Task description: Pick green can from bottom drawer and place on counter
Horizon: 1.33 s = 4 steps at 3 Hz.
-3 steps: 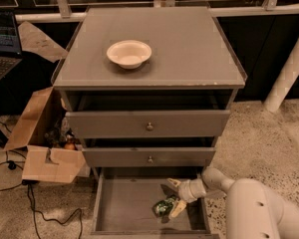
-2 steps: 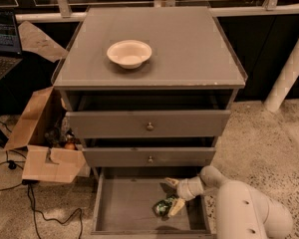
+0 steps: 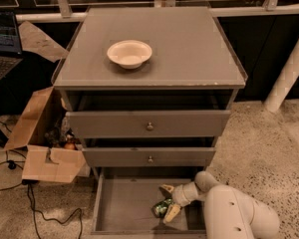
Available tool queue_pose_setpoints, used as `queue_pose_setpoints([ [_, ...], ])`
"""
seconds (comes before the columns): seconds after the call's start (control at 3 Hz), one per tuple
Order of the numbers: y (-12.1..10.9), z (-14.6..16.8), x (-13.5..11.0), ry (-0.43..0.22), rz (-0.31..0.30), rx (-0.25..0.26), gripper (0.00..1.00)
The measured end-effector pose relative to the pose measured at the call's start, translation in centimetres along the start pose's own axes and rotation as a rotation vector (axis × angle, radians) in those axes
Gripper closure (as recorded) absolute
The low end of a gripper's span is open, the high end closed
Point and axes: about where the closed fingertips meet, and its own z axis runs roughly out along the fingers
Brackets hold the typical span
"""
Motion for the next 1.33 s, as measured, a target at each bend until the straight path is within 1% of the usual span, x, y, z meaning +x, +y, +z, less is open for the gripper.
queue_pose_setpoints([
  [0.33, 0.01, -0.03, -0.04, 0.0, 0.0, 0.0, 0.17],
  [0.67, 0.01, -0.02, -0.04, 0.0, 0.0, 0.0, 0.41],
  [1.0, 0.01, -0.02, -0.04, 0.0, 0.0, 0.0, 0.62],
  [1.33, 0.02, -0.02, -0.04, 0.0, 0.0, 0.0, 0.94],
])
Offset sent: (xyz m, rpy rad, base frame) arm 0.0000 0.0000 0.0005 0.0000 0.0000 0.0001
